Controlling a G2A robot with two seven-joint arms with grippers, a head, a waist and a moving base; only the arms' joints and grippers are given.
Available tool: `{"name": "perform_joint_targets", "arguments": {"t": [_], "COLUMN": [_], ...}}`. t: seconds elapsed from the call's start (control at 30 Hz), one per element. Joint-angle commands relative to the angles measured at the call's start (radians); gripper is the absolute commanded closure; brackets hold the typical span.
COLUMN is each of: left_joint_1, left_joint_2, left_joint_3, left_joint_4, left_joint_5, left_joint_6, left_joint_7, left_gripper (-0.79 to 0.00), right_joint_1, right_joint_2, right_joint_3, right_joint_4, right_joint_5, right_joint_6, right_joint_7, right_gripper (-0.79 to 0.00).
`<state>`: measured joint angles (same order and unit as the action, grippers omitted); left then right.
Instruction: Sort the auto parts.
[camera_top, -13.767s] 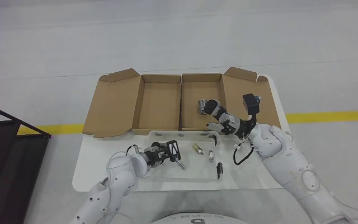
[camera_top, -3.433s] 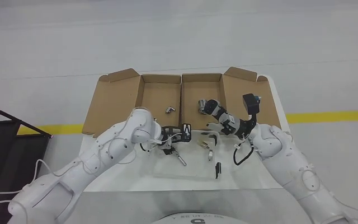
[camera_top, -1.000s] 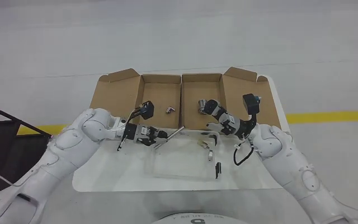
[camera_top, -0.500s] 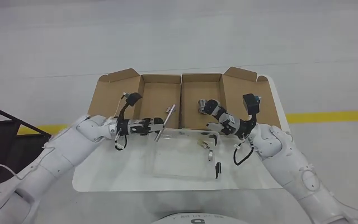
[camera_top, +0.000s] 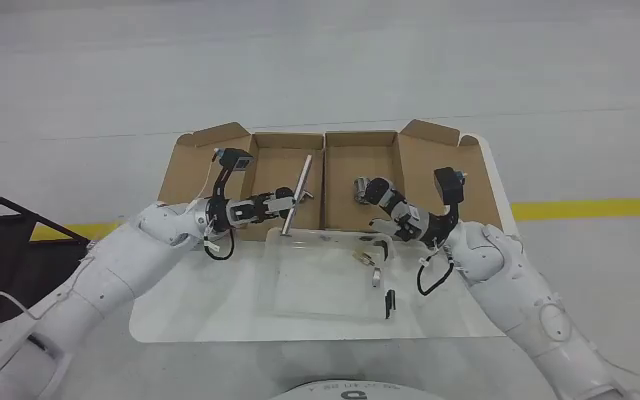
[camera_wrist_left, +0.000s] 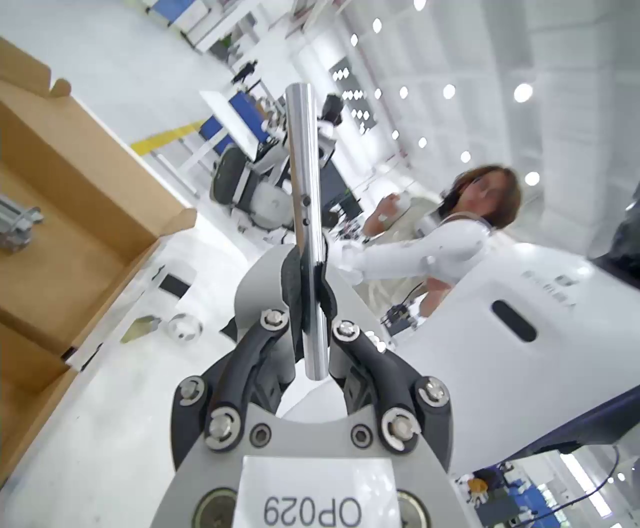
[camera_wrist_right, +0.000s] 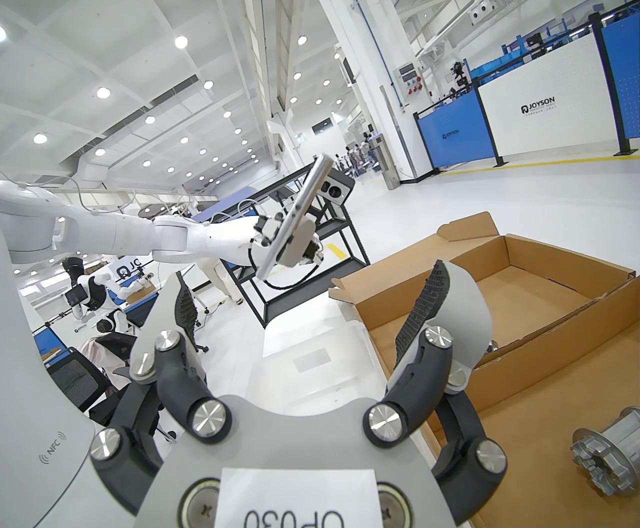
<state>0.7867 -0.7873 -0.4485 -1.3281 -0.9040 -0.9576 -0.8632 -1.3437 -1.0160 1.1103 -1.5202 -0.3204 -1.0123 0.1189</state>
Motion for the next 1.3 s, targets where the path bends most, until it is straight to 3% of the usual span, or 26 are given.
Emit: {"name": "perform_joint_targets", "arguments": {"t": [0.0, 0.2, 0.33, 0.43, 0.53, 0.63, 0.7, 0.9, 1.1, 1.17, 1.27], "left_joint_1": [0.0, 0.026, 0.056, 0.077, 0.116, 0.166, 0.184, 0.203, 0.222, 0.22, 0.242], "left_joint_2": [0.0, -0.005, -0.008, -0.012, -0.024, -0.055, -0.084, -0.147, -0.183, -0.189, -0.203], "left_joint_3": [0.0, -0.01, -0.039, -0.092, -0.183, -0.283, -0.327, -0.377, -0.444, -0.502, -0.587], "left_joint_4": [0.0, -0.031, -0.049, -0.061, -0.046, 0.015, 0.061, 0.093, 0.113, 0.162, 0.169], "left_joint_5": [0.005, -0.021, -0.236, -0.43, -0.649, -0.863, -0.927, -0.894, -0.84, -0.757, -0.564], "left_joint_6": [-0.001, 0.03, 0.083, 0.206, 0.385, 0.597, 0.673, 0.673, 0.673, 0.666, 0.518], "left_joint_7": [0.001, 0.029, -0.083, -0.206, -0.385, -0.596, -0.673, -0.673, -0.673, -0.666, -0.518], "left_gripper": [0.0, 0.0, 0.0, 0.0, 0.0, 0.0, 0.0, 0.0, 0.0, 0.0, 0.0], "right_joint_1": [0.0, 0.0, 0.0, 0.0, 0.0, 0.0, 0.0, 0.0, 0.0, 0.0, 0.0], "right_joint_2": [0.0, 0.0, 0.0, 0.0, 0.0, 0.0, 0.0, 0.0, 0.0, 0.0, 0.0], "right_joint_3": [0.0, 0.0, 0.0, 0.0, 0.0, 0.0, 0.0, 0.0, 0.0, 0.0, 0.0], "right_joint_4": [0.0, 0.0, 0.0, 0.0, 0.0, 0.0, 0.0, 0.0, 0.0, 0.0, 0.0], "right_joint_5": [0.0, 0.0, 0.0, 0.0, 0.0, 0.0, 0.0, 0.0, 0.0, 0.0, 0.0], "right_joint_6": [0.0, 0.0, 0.0, 0.0, 0.0, 0.0, 0.0, 0.0, 0.0, 0.0, 0.0], "right_joint_7": [0.0, 0.0, 0.0, 0.0, 0.0, 0.0, 0.0, 0.0, 0.0, 0.0, 0.0], "right_gripper": [-0.785, -0.785, -0.785, -0.785, -0.785, -0.785, -0.785, -0.785, -0.785, -0.785, -0.785]}}
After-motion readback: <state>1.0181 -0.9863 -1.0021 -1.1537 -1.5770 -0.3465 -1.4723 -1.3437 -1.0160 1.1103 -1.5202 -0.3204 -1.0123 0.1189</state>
